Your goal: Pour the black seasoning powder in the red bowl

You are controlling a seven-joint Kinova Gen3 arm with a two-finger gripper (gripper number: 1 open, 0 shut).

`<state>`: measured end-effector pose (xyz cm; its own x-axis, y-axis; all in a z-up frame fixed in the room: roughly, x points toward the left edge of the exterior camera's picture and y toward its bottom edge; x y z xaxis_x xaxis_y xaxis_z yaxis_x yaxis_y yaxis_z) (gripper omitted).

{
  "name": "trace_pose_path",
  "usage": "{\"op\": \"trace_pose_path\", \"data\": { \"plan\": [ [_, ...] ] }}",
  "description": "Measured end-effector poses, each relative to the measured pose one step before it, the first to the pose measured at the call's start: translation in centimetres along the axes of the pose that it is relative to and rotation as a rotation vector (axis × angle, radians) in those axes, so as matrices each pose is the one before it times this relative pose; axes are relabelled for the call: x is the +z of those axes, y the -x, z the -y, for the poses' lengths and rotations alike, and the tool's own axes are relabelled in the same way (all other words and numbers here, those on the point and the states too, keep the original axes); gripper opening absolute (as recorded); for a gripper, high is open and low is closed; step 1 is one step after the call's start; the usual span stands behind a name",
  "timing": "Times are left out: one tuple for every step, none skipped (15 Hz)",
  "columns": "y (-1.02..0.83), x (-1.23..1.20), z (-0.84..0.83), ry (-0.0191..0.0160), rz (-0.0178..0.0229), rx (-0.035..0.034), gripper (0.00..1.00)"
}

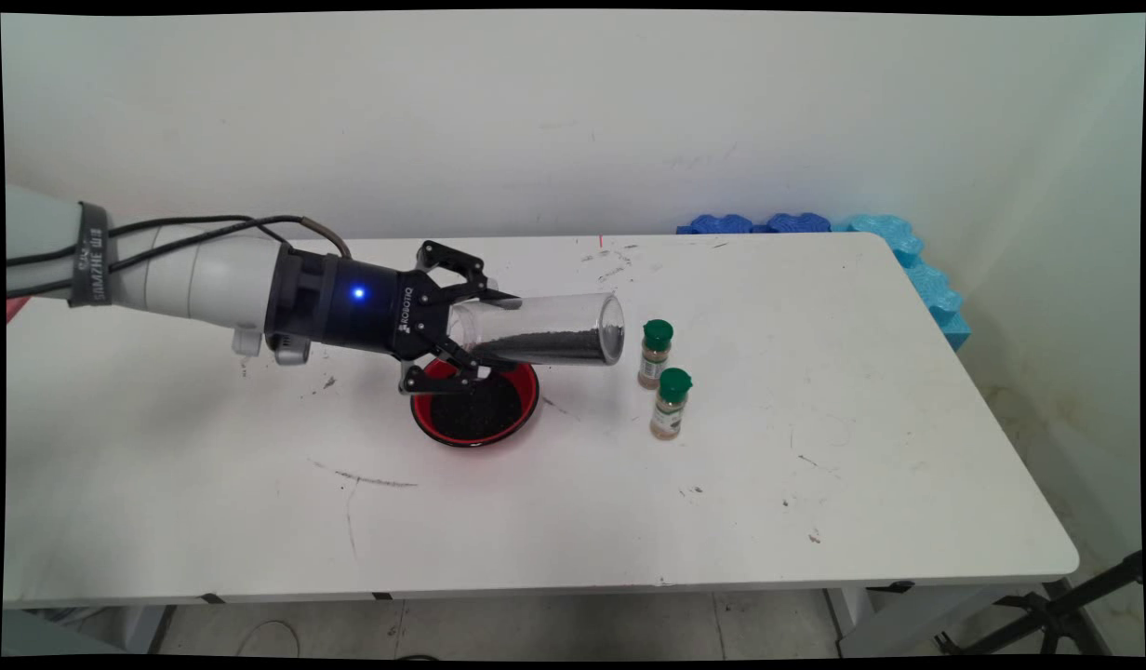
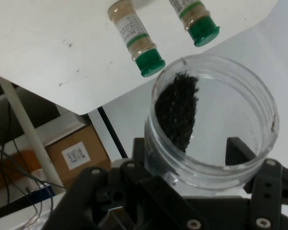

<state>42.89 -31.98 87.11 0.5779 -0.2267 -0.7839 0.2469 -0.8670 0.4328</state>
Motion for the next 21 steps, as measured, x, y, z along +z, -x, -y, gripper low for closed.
{"op": "trace_pose_path", "data": {
  "plan": [
    [-0.077,0.036,0.038,0.00269,0.00178,-0.01240,0.00],
    [-0.077,0.049,0.030,0.00355,0.00190,-0.01255,0.00],
    [-0.097,0.073,0.004,0.00448,0.00144,-0.01326,0.00],
    [-0.105,0.080,-0.013,0.00581,0.00086,-0.01386,0.00],
    [-0.069,0.071,-0.023,0.00530,0.00168,-0.01195,0.00],
    [-0.071,0.091,-0.025,0.00473,0.00223,-0.01259,0.00],
    [-0.063,0.080,-0.003,0.00352,0.00229,-0.01129,0.00],
    [-0.041,0.043,-0.001,0.00285,0.00196,-0.00944,0.00],
    [-0.043,0.047,0.019,0.00266,0.00245,-0.01032,0.00],
    [-0.058,0.039,0.022,0.00263,0.00287,-0.00986,0.00],
    [-0.038,0.031,0.014,0.00223,0.00283,-0.00812,0.00],
    [-0.042,0.042,0.019,0.00238,0.00325,-0.00900,0.00],
    [-0.028,0.055,0.011,0.00294,0.00334,-0.00887,0.00],
    [-0.017,0.054,-0.008,0.00310,0.00345,-0.00801,0.00],
    [-0.005,0.065,-0.009,0.00354,0.00413,-0.00822,0.00],
    [-0.001,0.065,-0.029,0.00387,0.00456,-0.00785,0.00],
    [0.001,0.054,-0.030,0.00338,0.00417,-0.00677,0.00],
    [0.014,0.048,-0.040,0.00363,0.00521,-0.00714,0.00],
    [0.010,0.023,-0.035,0.00340,0.00584,-0.00693,0.00],
    [-0.003,0.002,-0.037,0.00280,0.00531,-0.00509,0.00],
    [-0.010,-0.003,-0.046,0.00310,0.00593,-0.00502,0.00]
  ]
}}
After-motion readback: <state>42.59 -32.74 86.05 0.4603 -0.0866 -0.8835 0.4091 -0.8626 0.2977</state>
